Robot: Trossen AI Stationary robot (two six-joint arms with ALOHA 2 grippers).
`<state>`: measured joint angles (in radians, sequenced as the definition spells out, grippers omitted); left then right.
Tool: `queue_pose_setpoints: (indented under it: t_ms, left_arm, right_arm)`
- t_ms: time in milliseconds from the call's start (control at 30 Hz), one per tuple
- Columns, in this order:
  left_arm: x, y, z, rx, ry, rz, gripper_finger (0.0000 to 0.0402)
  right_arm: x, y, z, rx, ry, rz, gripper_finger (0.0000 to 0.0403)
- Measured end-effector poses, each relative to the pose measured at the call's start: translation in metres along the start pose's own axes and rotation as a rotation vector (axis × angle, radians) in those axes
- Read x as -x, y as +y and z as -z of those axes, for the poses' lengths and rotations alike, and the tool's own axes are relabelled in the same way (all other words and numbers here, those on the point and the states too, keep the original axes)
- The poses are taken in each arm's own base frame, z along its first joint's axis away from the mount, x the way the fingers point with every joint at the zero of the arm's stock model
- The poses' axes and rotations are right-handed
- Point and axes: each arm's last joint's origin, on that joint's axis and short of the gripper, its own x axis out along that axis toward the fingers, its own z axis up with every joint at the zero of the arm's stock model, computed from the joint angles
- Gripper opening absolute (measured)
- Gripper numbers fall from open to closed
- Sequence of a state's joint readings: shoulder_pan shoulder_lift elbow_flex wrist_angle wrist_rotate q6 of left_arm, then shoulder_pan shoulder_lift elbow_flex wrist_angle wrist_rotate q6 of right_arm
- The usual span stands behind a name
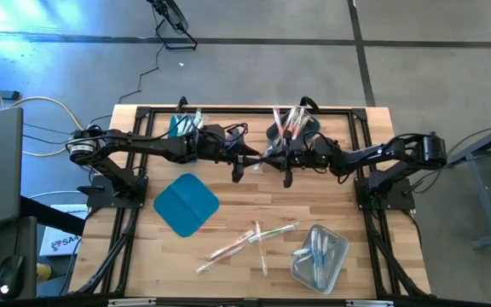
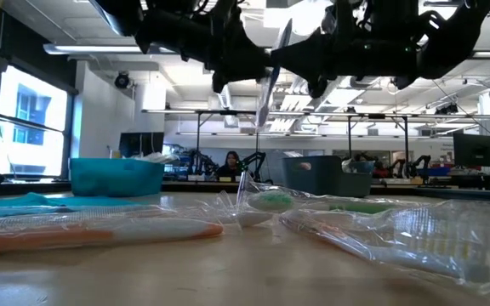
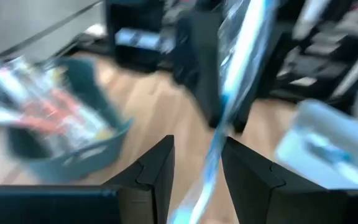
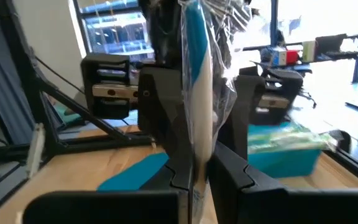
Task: Pick & Place Toothbrushes
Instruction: Put the blue toothbrush into the light gray bin
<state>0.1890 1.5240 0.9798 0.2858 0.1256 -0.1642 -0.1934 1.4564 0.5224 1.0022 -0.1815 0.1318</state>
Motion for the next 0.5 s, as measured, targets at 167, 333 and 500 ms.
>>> queue_pose_setpoints:
  t_ms: [167,333,500]
  left_arm:
    - [0.004,0.003,0.005,-0.015,0.07,-0.071,0.0127]
    - [0.015,0.001,0.005,-0.044,0.072,-0.069,0.0127]
    - [0.041,0.0,0.014,-0.057,0.055,-0.106,0.0127]
  right_arm:
    - [0.006,-0.006,-0.002,-0.007,0.065,0.065,0.0021]
    - [0.016,-0.002,-0.014,0.022,0.095,0.121,0.0021]
    - [0.03,0.011,-0.027,0.044,0.123,0.162,0.0021]
